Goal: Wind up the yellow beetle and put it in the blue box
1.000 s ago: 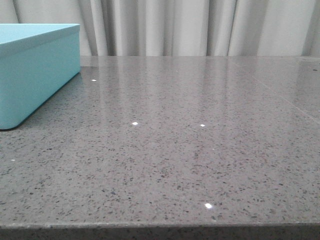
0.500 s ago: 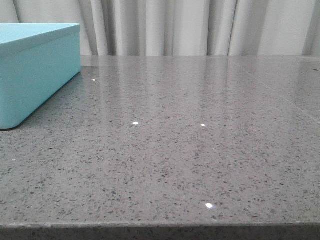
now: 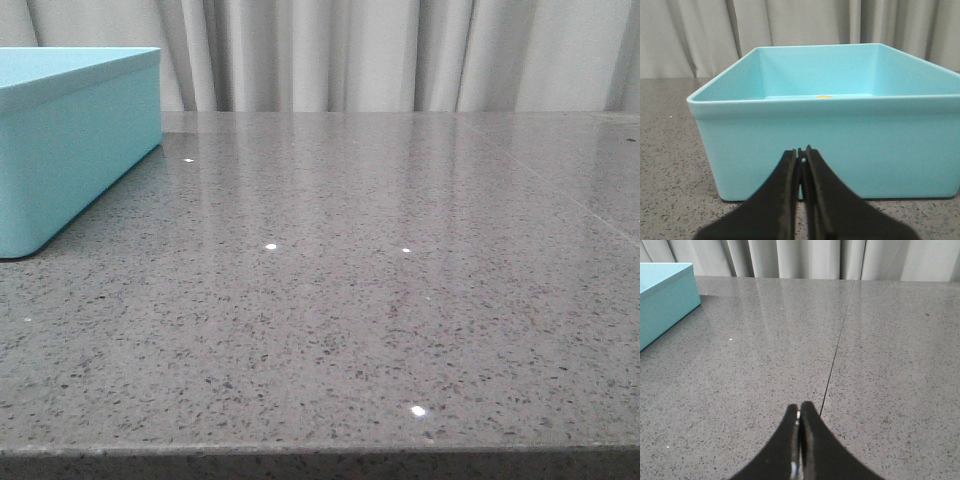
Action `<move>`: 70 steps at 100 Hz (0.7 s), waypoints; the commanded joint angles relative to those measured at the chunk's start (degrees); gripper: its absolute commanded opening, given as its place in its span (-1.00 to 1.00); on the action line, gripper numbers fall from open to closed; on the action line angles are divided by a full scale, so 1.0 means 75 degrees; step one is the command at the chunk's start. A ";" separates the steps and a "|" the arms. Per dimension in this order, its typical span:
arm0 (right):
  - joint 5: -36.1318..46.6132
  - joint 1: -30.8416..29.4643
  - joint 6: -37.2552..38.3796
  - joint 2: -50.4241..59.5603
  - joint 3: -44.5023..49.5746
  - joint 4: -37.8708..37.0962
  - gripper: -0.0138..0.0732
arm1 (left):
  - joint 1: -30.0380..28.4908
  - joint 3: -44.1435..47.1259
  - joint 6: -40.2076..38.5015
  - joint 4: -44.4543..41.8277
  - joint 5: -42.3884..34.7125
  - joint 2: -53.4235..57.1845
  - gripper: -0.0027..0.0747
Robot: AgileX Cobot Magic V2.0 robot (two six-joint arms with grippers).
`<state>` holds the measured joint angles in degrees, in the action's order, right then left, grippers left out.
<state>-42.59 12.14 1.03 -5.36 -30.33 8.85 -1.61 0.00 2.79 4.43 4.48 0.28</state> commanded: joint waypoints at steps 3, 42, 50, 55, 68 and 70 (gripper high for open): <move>0.0667 -0.0005 -0.0085 -0.0107 -0.0173 -0.0024 -0.84 | 0.0007 0.0159 -0.0052 0.0001 -0.0597 0.0249 -0.98; 0.5898 -0.0581 -0.0078 -0.0091 0.2233 -0.0556 -0.84 | 0.0007 0.0159 -0.0052 0.0001 -0.0597 0.0249 -0.98; 0.6572 -0.0870 -0.0056 -0.0056 0.2843 -0.0562 -0.84 | 0.0007 0.0159 -0.0052 0.0001 -0.0597 0.0249 -0.98; 0.6740 -0.1044 0.0050 0.0089 0.3131 -0.0684 -0.84 | 0.0007 0.0159 -0.0052 0.0001 -0.0597 0.0249 -0.98; 0.7225 -0.1367 0.1003 0.0367 0.3996 -0.1180 -0.84 | 0.0007 0.0159 -0.0052 0.0001 -0.0597 0.0249 -0.98; 0.7277 -0.1367 0.1121 0.0396 0.4093 -0.1255 -0.84 | 0.0007 0.0159 -0.0052 0.0001 -0.0597 0.0249 -0.98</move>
<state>4.43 2.78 5.03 -2.74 -1.36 2.33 -1.61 0.00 2.79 4.43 4.48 0.28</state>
